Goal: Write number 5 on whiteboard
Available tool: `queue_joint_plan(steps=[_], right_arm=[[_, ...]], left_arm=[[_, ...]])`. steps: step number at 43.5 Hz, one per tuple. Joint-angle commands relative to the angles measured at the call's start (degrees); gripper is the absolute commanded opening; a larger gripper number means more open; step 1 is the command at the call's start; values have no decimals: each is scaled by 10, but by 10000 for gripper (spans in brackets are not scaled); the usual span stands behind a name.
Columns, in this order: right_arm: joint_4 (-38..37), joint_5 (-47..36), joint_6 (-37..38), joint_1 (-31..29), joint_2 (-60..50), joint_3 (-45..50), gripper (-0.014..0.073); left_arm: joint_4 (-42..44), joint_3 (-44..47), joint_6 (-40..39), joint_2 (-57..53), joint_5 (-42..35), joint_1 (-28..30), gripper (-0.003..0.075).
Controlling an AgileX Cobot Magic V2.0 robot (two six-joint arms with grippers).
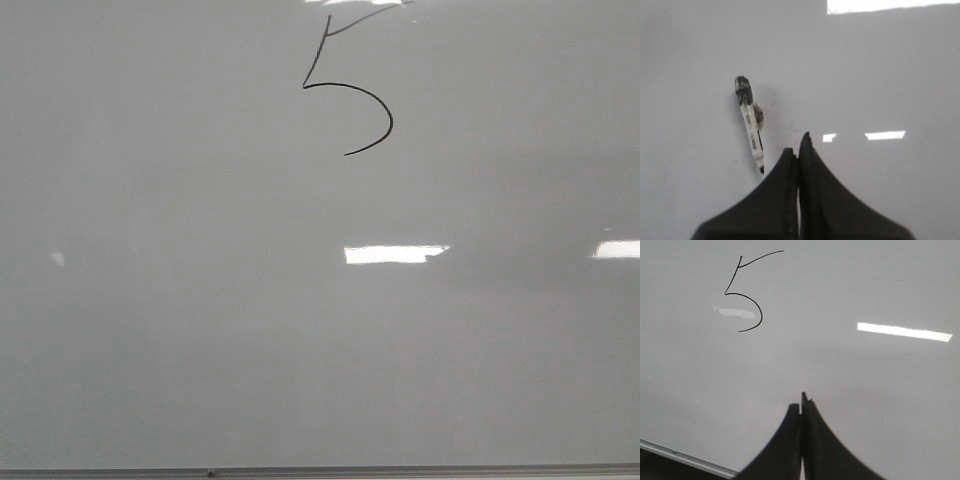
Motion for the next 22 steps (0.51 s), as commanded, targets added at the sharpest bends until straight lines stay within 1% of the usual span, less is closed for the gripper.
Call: queue_joint_plan(steps=[1,7,9,22], right_arm=[[3,-46,2,-3,6,-13,-63],[3,-45,2,-3,6,-13,-63],[3,-45,2,-3,6,-13,-63],[3,-45,2,-3,6,-13,-63]], left_arm=[[-5,0,-7,-7,-27,-3,-20],[-5,21,-7,-10,-29,-3,-20],[-5,21,-7,-10,-16,-3,-20],[-5,21,-7,-9,-20,-3,-20]])
